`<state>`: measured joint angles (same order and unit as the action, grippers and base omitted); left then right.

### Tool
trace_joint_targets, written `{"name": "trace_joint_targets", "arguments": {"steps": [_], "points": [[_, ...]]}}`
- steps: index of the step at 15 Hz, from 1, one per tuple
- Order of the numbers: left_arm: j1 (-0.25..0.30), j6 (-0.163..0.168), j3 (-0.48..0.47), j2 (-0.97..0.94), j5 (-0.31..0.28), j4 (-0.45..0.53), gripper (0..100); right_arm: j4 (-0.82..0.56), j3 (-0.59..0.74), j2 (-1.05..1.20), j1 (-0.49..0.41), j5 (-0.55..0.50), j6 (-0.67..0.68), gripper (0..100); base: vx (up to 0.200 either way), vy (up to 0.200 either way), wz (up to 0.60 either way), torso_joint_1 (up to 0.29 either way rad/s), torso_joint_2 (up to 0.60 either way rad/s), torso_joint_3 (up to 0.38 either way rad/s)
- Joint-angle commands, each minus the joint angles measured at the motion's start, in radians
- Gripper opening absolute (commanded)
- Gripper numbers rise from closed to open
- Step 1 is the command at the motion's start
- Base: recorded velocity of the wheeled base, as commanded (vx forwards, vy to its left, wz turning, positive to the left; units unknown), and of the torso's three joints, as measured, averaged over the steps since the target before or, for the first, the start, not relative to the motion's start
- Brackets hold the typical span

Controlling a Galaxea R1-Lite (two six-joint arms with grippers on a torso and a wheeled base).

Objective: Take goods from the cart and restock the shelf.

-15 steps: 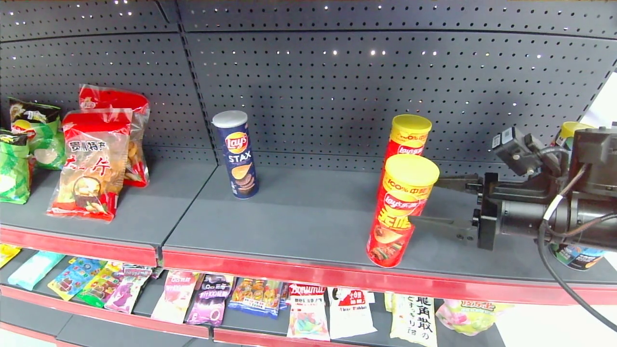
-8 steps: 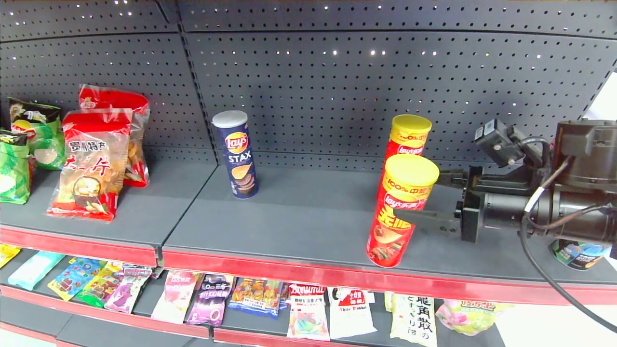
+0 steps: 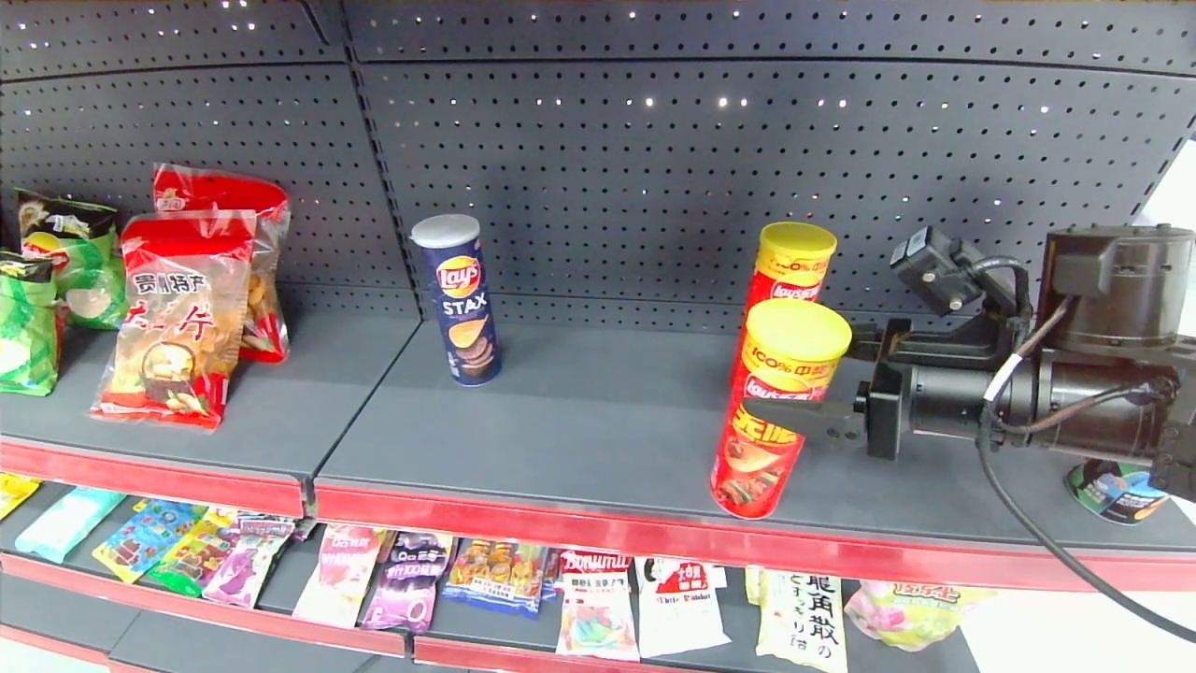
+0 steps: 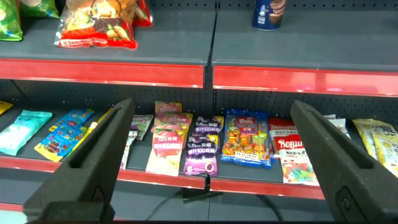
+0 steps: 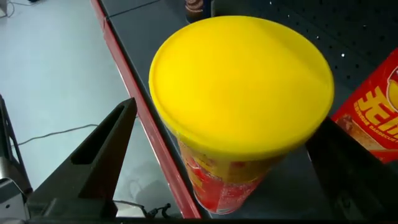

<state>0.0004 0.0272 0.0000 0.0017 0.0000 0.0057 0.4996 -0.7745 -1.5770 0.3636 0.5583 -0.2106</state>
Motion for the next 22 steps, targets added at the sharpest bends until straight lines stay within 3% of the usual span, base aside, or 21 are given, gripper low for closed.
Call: {"name": "trace_joint_targets", "arguments": {"steps": [1,10,11,17,22], "points": [[0.000,0.000,0.000,0.000,0.002,0.000,100,0.002,0.000,-0.012,0.008,0.000,-0.001,100,0.000,0.000,0.00,0.000,0.00,0.000],[0.001,0.000,0.000,0.000,0.000,0.000,100,0.085,0.004,-0.060,0.006,-0.015,0.042,100,0.000,0.000,0.00,0.000,0.00,0.000],[0.000,0.000,0.000,0.000,0.000,0.000,100,0.096,0.009,-0.064,0.008,-0.015,0.042,0,0.000,0.000,0.00,0.000,0.00,0.000],[0.001,0.000,0.000,0.000,0.000,0.000,100,0.093,0.024,-0.054,0.003,0.008,0.037,0,0.000,0.000,0.00,0.000,0.00,0.000],[0.000,0.000,0.000,0.000,0.000,0.000,100,0.089,0.007,-0.040,-0.075,0.103,0.030,0,0.000,0.000,0.00,0.000,0.00,0.000]]}}
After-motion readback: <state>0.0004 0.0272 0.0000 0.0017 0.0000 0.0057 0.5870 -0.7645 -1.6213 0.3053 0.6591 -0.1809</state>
